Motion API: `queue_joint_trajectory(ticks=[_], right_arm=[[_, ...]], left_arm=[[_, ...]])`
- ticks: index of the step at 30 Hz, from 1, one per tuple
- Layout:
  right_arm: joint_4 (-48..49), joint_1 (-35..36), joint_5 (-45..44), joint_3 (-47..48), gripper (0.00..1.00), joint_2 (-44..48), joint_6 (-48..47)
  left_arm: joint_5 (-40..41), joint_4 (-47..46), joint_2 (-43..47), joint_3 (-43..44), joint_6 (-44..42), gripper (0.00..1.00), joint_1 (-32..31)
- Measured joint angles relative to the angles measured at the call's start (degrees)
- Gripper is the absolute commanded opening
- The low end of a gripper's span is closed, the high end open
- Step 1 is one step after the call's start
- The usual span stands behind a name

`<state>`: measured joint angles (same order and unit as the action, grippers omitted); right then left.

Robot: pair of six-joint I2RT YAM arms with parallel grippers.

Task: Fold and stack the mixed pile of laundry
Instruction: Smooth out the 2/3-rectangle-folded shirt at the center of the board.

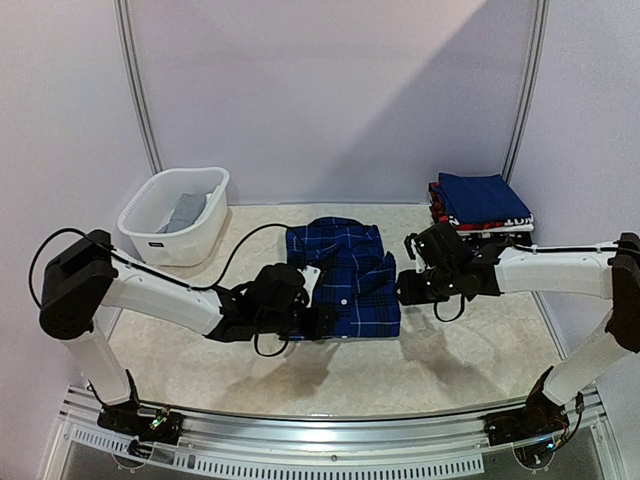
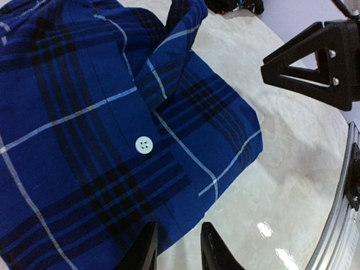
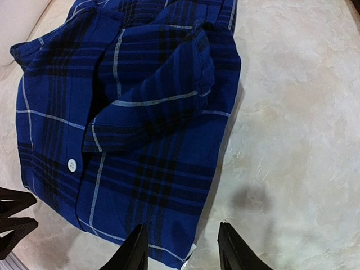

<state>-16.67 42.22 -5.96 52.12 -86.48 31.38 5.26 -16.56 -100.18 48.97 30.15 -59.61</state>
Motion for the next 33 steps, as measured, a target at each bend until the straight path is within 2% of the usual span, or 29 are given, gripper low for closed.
queue_joint_trajectory(ticks=[12, 27, 33], right_arm=[[2.34, -0.28, 2.43, 2.51, 0.4, -4.76, -1.14], [6.12, -1.75, 7.21, 13.4, 0.36, -21.09, -2.54], [6.69, -2.21, 8.04, 16.96, 0.36, -24.09, -3.21]], left_arm=[[-0.98, -2.47, -6.91, 2.73, 0.07, 0.23, -0.02], [-0.76, -3.82, -9.51, 3.3, 0.13, 0.21, -0.02], [-0.81, -4.2, -10.23, 3.3, 0.33, 0.21, -0.02]])
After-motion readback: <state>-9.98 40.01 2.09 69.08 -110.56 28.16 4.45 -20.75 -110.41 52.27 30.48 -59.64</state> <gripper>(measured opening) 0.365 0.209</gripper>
